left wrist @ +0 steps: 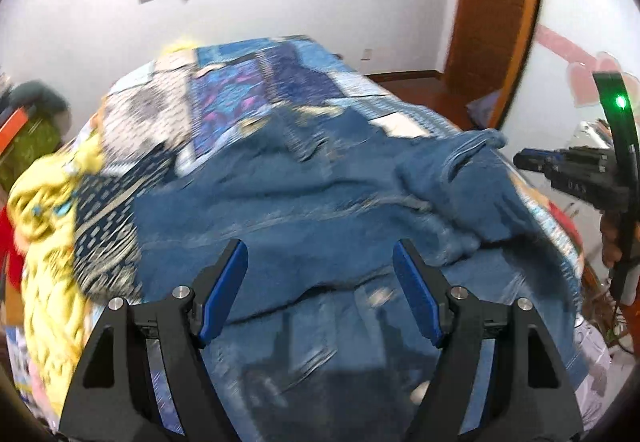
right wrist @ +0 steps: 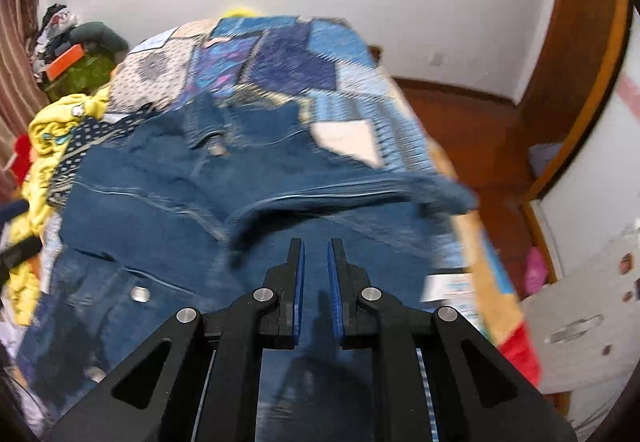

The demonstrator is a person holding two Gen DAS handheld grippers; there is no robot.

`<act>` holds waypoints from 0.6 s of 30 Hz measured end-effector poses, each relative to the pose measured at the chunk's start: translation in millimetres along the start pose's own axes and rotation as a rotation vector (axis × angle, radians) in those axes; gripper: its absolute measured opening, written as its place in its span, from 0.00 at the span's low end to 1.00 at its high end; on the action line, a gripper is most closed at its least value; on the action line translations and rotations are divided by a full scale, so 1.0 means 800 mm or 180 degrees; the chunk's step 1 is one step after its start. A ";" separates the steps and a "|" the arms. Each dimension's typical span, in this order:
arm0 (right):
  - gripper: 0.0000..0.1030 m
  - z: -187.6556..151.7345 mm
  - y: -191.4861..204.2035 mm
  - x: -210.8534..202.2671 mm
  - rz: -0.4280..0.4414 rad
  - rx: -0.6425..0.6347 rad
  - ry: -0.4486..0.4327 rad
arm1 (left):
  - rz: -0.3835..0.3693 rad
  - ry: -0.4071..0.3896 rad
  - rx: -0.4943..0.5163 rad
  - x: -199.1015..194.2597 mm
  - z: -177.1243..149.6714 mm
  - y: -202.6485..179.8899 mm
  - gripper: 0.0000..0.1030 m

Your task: Fold large clothes

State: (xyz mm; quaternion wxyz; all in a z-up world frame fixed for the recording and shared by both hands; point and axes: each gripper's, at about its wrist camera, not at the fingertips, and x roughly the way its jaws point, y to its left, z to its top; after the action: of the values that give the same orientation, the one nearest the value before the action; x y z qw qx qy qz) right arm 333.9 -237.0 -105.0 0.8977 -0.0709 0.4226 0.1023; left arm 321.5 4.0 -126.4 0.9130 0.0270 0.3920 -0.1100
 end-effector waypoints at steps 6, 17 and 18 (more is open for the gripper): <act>0.11 -0.016 -0.058 -0.005 0.0048 0.0262 -0.0028 | -0.0276 0.0210 0.0224 0.063 0.069 -0.072 0.72; 0.12 -0.051 -0.110 0.026 0.0231 0.0585 0.0103 | -0.0209 0.0701 0.0740 0.216 0.103 -0.166 0.60; 0.12 -0.053 -0.111 0.028 0.0268 0.0608 0.0119 | -0.0235 0.0738 0.0730 0.226 0.105 -0.170 0.56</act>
State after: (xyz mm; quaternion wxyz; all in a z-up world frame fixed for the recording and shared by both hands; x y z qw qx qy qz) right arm 338.5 -329.4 -145.5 0.8873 0.0309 0.4497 0.0978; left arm 471.4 -172.1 -193.9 0.8479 0.1292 0.4803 -0.1836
